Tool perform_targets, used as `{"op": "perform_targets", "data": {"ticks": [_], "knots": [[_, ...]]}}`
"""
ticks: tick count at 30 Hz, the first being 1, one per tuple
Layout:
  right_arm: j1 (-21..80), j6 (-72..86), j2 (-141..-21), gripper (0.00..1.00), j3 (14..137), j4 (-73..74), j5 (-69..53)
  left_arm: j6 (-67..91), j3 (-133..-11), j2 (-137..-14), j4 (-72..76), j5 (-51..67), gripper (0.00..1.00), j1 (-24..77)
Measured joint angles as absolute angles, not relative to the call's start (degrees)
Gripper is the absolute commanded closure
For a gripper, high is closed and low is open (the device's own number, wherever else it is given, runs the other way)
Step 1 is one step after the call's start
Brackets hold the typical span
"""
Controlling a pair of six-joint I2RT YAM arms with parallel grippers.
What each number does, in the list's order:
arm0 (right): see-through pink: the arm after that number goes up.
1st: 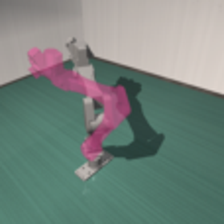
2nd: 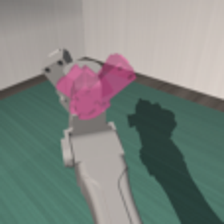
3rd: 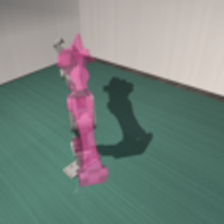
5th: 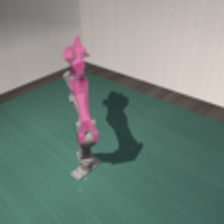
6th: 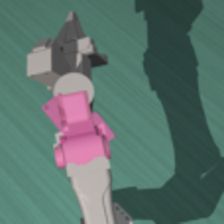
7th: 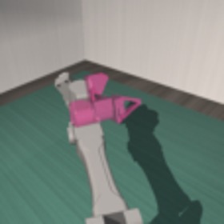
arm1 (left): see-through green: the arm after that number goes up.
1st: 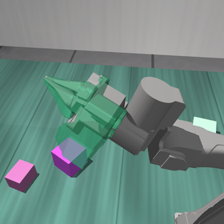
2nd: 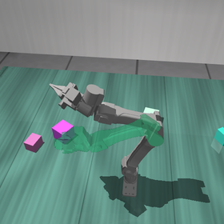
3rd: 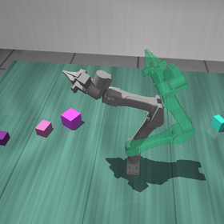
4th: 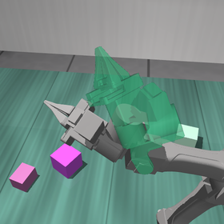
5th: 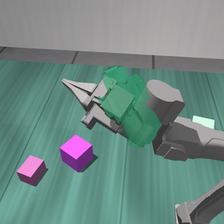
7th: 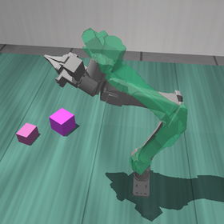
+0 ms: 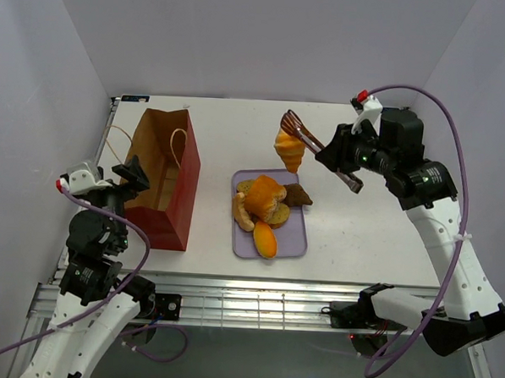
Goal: Place the fake bread into the paper bag
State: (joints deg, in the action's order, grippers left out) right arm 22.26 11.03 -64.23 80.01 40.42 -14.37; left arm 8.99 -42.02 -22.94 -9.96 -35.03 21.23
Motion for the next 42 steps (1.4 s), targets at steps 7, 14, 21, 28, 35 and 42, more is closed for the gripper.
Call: {"op": "perform_targets", "data": {"ticks": [7,14,21,28,35,42], "knots": [[24.05,10.17,-70.32,0.75,94.39,40.16,-18.76,8.80,-40.95,-19.64,-8.86,-38.52,0.02,21.23],[31.18,11.49,-77.10,0.74,103.33,38.68,-21.21,8.40,-40.53,-17.91,-7.75,-41.80,0.02,21.23],[39.27,11.92,-88.92,0.74,119.04,39.09,-20.53,8.38,-40.25,-17.76,-7.51,-44.14,0.03,21.23],[43.64,13.54,-94.78,0.74,127.79,35.29,-20.32,8.36,-40.01,-17.43,-7.27,-45.23,0.03,21.23],[44.80,15.92,-96.88,0.73,128.20,28.67,-21.34,8.19,-39.90,-17.41,-7.27,-45.56,0.03,21.23],[45.56,18.28,-100.88,0.73,128.51,23.49,-22.92,7.97,-39.81,-16.73,-7.25,-46.06,0.03,21.23]]}}
